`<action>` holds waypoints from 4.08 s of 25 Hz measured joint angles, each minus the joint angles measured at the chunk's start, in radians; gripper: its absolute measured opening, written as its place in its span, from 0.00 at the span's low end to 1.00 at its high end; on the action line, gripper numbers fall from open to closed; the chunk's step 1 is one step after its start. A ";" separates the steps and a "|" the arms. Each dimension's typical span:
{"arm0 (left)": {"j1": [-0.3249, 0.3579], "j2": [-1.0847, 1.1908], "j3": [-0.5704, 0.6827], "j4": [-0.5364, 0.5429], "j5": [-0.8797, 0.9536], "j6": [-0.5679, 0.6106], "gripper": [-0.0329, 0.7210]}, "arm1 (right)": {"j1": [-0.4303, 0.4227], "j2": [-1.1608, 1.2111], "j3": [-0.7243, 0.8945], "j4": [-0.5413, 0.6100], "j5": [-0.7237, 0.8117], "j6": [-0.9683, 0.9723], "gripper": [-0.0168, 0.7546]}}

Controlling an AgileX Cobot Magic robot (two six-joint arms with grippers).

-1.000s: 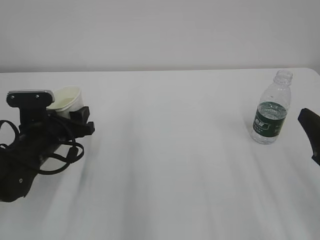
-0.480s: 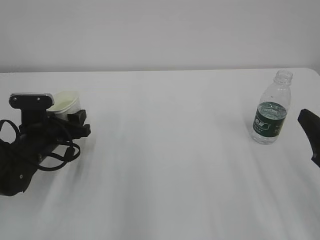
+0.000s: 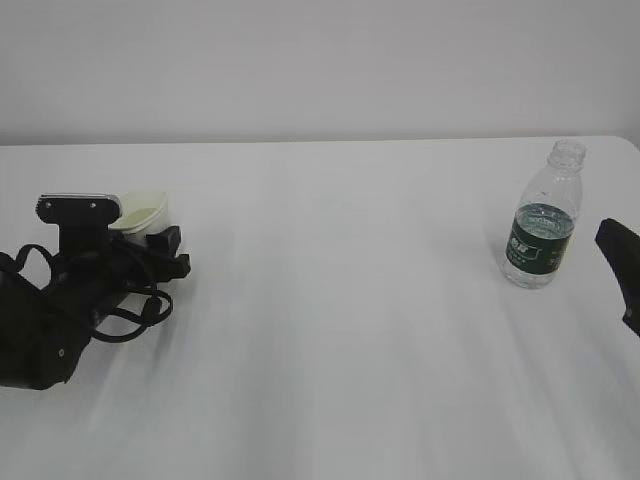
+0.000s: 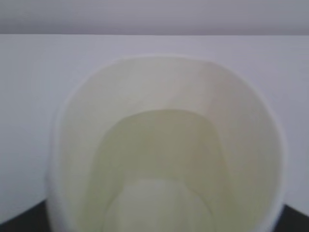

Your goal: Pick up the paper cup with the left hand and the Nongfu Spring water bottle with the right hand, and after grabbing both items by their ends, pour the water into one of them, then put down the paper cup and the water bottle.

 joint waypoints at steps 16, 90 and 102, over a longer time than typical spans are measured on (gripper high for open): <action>0.000 0.016 -0.002 -0.008 -0.017 0.000 0.91 | 0.000 0.000 0.000 0.000 0.000 -0.002 0.79; 0.000 -0.875 0.056 0.055 0.760 0.090 0.81 | 0.000 -0.251 -0.403 -0.133 0.643 0.066 0.79; 0.000 -1.105 0.056 0.050 1.027 0.091 0.81 | 0.000 -0.610 -0.403 -0.129 1.045 0.118 0.79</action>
